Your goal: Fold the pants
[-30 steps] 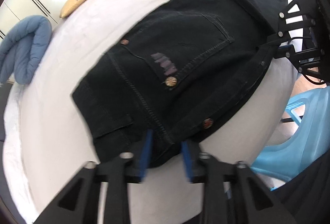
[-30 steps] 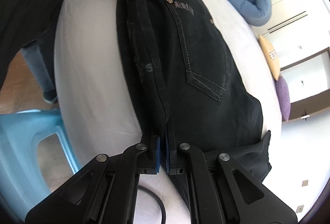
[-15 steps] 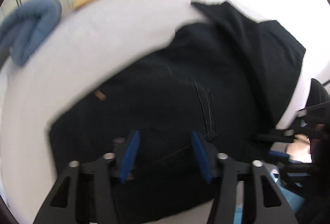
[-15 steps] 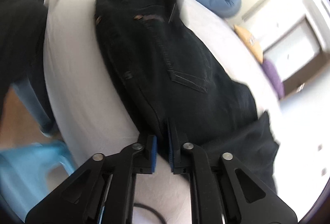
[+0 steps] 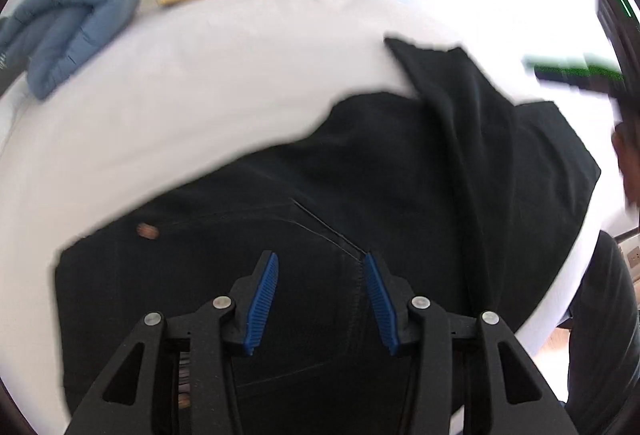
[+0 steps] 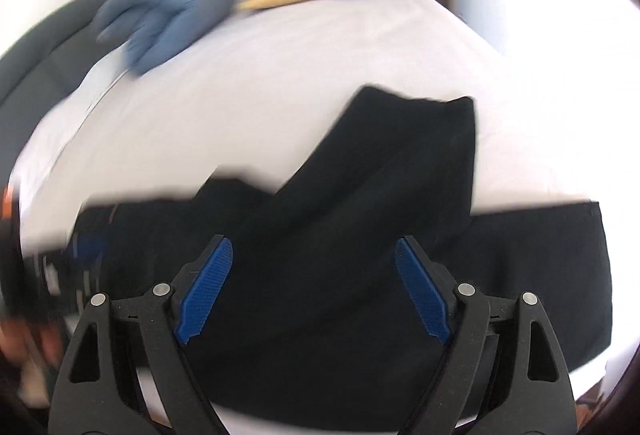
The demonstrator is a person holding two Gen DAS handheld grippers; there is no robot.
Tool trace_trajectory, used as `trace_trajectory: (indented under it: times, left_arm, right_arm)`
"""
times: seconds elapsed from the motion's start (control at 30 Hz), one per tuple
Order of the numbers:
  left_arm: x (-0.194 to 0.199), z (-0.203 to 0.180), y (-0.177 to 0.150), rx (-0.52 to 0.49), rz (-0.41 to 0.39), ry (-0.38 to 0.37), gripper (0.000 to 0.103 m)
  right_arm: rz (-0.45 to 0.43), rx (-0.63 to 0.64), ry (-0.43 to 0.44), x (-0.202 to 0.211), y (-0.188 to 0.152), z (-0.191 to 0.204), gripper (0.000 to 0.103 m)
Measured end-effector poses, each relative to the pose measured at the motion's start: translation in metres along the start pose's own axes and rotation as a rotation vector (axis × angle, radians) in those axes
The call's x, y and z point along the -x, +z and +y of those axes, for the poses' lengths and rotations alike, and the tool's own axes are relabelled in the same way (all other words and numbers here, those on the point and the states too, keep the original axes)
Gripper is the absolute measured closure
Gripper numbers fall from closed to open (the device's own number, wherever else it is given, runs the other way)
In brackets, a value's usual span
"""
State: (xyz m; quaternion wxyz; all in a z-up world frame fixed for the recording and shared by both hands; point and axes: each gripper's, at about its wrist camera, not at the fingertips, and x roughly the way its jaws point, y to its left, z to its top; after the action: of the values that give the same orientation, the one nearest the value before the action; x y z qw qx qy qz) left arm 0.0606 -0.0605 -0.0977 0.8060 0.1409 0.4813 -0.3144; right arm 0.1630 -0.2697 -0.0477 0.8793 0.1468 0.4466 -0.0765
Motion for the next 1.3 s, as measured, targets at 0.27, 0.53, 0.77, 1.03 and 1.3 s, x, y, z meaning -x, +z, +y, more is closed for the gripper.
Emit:
trace_trajectory:
  times: [0.27,0.53,0.77,1.03,1.3]
  left_arm:
    - [-0.031,-0.002,-0.011,0.030,0.060,-0.016,0.052]
    - [-0.024,0.009,-0.023,0.025,0.054,-0.038,0.052]
    - [-0.021,0.011,-0.029,0.023,0.049,-0.029,0.052]
    - [-0.024,0.001,-0.030,0.020,0.053,-0.010,0.051]
    - [-0.027,-0.007,-0.026,0.010,0.063,0.003,0.051]
  right_arm:
    - [0.156,-0.110,-0.154,-0.119,0.134,-0.046,0.020]
    - [0.330,-0.064,-0.341,-0.225,0.172,-0.039,0.020]
    - [0.327,-0.039,-0.360,-0.256,0.171,-0.038,0.033]
    - [0.282,-0.104,-0.287,-0.238,0.172,-0.059,0.098]
    - [0.035,-0.344,-0.128,-0.133,0.149,-0.122,0.101]
